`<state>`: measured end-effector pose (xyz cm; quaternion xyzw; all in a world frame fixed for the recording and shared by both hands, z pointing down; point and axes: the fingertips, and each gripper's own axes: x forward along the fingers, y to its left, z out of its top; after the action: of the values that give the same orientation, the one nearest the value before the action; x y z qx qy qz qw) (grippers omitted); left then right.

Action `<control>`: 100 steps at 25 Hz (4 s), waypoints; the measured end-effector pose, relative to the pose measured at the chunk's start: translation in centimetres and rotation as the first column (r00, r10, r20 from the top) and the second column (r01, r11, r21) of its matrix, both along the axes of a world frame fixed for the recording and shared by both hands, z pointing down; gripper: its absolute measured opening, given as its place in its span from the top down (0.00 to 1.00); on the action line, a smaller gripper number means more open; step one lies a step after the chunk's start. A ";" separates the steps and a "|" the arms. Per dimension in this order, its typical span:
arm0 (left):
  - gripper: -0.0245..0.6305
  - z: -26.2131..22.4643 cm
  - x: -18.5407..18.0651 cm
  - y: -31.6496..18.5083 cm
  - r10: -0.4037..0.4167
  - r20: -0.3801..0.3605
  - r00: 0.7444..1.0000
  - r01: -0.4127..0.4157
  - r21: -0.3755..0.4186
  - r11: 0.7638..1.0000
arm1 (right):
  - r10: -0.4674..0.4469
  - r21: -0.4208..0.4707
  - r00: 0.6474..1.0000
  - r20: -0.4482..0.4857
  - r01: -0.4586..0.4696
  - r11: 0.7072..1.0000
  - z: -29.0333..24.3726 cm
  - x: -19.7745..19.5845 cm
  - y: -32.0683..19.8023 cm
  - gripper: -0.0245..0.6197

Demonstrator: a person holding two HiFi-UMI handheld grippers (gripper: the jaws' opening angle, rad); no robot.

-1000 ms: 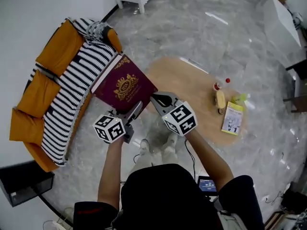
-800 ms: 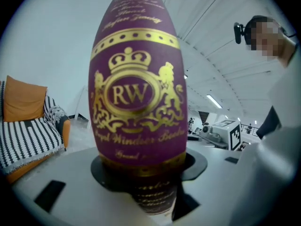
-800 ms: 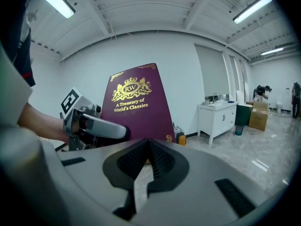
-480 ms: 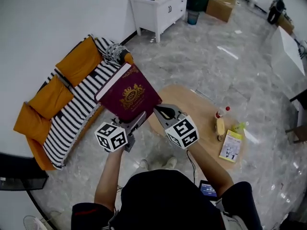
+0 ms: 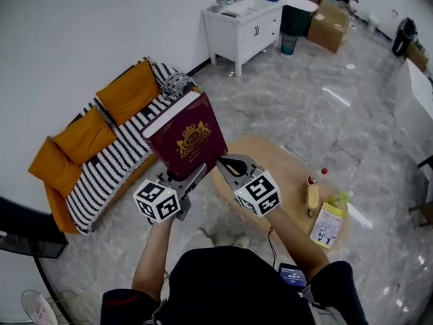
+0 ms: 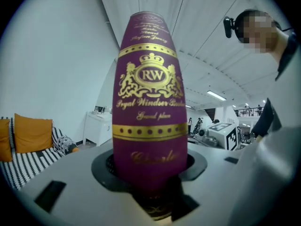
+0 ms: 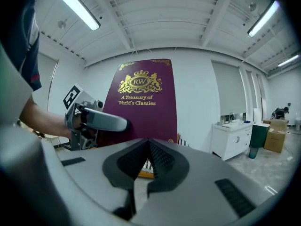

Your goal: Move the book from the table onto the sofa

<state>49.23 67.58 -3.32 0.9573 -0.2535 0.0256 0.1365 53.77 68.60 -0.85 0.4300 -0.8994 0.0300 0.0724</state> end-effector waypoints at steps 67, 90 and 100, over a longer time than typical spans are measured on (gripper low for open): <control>0.61 -3.3 -41.2 -26.6 -0.435 -0.086 0.897 0.440 0.060 0.896 | -0.373 -0.038 0.927 0.034 0.374 0.927 -3.2 -41.1 -29.1 0.94; 0.61 -2.3 -39.4 -42.5 -0.511 -0.046 0.859 0.513 0.052 0.857 | -0.427 -0.062 0.901 0.070 0.431 0.900 -2.0 -39.5 -45.4 0.94; 0.61 0.1 -39.0 -46.0 -0.537 -0.030 0.843 0.537 0.015 0.843 | -0.445 -0.102 0.892 0.083 0.452 0.886 0.4 -39.1 -48.8 0.94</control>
<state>10.27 21.60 -3.26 0.8499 -0.5098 -0.0284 0.1303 14.68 19.80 -0.40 0.2046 -0.9727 0.0779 0.0768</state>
